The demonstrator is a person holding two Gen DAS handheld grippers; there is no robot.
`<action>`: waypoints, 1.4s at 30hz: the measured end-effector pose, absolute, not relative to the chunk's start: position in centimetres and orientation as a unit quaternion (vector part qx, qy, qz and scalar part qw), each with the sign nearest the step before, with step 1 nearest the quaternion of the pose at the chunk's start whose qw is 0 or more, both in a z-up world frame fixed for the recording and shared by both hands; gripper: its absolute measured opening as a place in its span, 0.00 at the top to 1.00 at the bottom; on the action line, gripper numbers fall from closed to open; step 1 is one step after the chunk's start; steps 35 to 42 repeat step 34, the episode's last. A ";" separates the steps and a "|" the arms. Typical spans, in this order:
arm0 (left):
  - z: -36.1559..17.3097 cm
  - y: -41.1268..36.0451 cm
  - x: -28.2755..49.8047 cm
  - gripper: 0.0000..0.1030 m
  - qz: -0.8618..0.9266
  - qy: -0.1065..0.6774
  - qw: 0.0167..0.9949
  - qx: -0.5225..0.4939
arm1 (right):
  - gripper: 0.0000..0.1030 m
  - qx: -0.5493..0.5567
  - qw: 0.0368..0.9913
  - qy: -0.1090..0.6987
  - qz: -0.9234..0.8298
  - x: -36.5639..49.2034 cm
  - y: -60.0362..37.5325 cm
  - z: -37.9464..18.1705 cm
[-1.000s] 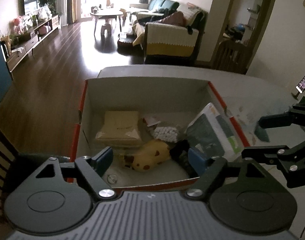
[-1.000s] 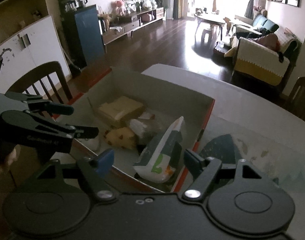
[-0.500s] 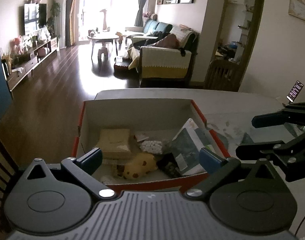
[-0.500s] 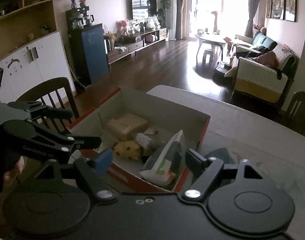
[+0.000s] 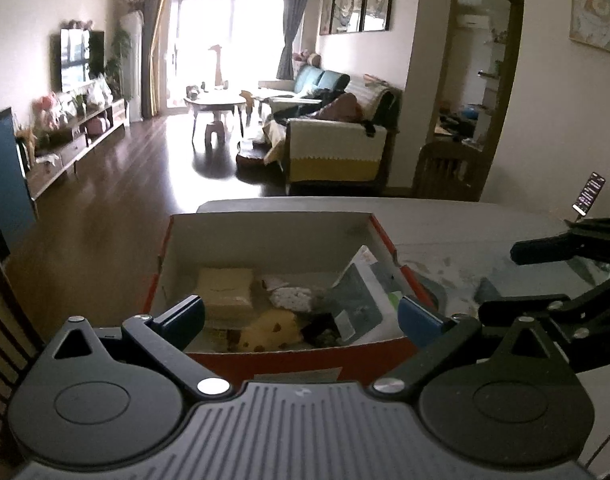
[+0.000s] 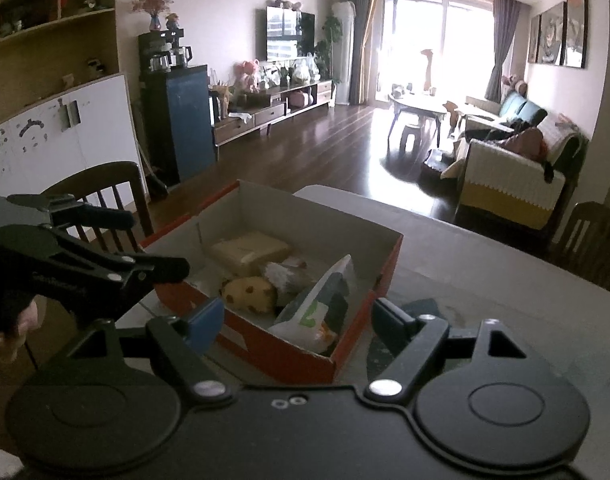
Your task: Organize objects
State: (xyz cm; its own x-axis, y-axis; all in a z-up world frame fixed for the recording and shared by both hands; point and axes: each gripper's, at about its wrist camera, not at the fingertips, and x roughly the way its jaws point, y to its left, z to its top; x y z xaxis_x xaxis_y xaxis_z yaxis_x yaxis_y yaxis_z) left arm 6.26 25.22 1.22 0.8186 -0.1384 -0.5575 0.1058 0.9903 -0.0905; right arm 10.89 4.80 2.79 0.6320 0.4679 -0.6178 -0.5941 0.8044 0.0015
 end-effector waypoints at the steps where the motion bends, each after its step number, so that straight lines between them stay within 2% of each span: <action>1: 1.2 25.1 6.1 0.00 -0.061 0.293 0.954 -0.029 | 0.21 -0.099 0.898 0.311 0.296 10.8 4.7 2.7; 21: 0.9 23.0 3.7 0.00 -0.016 0.294 0.955 0.014 | 0.21 -0.058 0.896 0.335 0.287 8.8 3.5 0.9; 42: 0.7 23.4 3.7 0.00 -0.035 0.303 0.952 -0.015 | 0.21 -0.053 0.898 0.344 0.270 8.5 2.7 0.2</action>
